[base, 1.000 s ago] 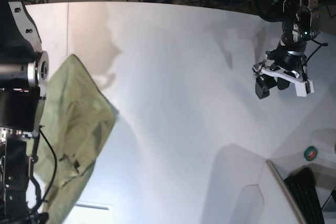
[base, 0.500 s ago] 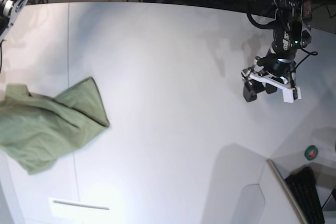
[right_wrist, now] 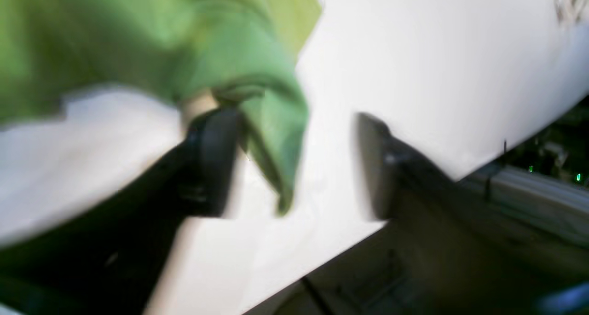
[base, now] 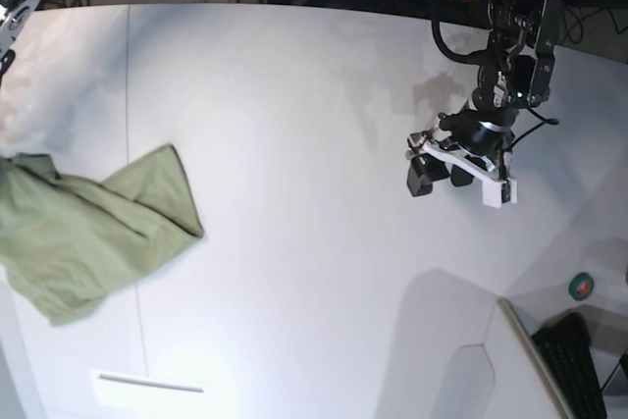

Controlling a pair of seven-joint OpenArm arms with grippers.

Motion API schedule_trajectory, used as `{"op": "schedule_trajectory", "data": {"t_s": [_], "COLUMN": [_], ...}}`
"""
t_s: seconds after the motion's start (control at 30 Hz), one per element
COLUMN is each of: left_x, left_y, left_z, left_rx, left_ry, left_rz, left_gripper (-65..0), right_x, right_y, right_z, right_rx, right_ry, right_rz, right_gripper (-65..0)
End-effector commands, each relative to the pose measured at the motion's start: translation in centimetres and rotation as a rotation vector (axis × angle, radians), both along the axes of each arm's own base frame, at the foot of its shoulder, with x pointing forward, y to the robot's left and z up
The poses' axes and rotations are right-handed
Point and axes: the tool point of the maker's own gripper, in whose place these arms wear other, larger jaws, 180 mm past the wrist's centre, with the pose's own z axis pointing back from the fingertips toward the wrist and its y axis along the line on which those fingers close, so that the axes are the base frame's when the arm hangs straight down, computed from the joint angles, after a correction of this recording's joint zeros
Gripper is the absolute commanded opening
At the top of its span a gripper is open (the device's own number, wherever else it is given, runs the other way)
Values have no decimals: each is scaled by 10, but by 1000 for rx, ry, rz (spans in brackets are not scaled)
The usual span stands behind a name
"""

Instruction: Layout the t-shirt on the table in an organized manner, then fold the t-shirt properly

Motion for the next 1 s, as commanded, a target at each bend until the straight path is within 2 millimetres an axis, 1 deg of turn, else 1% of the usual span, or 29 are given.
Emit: {"op": "schedule_trajectory", "data": {"t_s": [0.0,0.03,0.07,0.1,0.13,0.17,0.27,0.3,0.37,0.43,0.5,0.6,0.63,0.67,0.7,0.77,0.8,0.83,0.9,0.97], "left_x": [8,7,6,6,6,6,6,6,6,6,3,0,0,0,0,0,0,1,2,3], "left_y": [5,5,5,6,6,6,6,6,5,5,5,5,5,5,5,5,5,5,5,4], "left_z": [13,12,11,11,11,10,10,10,10,11,9,7,7,7,7,7,7,7,8,10], "left_rx": [8,8,10,10,10,10,7,7,6,6,6,6,6,6,6,6,6,6,6,5], "left_ry": [-47,-44,-42,-41,-41,-39,-40,-40,-40,-43,-35,-29,-29,-29,-29,-29,-29,-31,-33,-38], "left_rz": [4,4,4,4,4,4,6,6,7,6,6,7,7,7,7,7,7,7,6,5], "left_gripper": [-217,-217,-217,-217,-217,-217,-217,-217,-217,-217,-217,-217,-217,-217,-219,-225,-252,-299,-433,-579], "right_x": [17,21,31,44,50,51,54,53,54,52,61,62,60,59,58,57,60,62,65,67], "right_y": [-15,0,25,57,90,131,218,240,277,299,305,330,339,345,351,359,361,361,363,358], "right_z": [40,40,43,48,46,37,21,13,1,-14,-18,-29,-31,-33,-35,-43,-46,-50,-60,-67], "right_rx": [-87,-90,-94,-98,-91,-66,-7,18,58,100,110,158,164,170,175,189,194,204,238,265], "right_ry": [-88,-96,-99,-91,-69,-44,-42,-30,-14,17,12,20,25,30,34,62,71,80,101,116], "right_rz": [14,59,152,277,391,510,703,747,824,870,863,883,901,918,934,956,960,958,939,906], "right_gripper": [-195,-209,-227,-246,-263,-279,-297,-297,-297,-297,-297,-303,-315,-354,-422,-602,-650,-650,-650,-650]}}
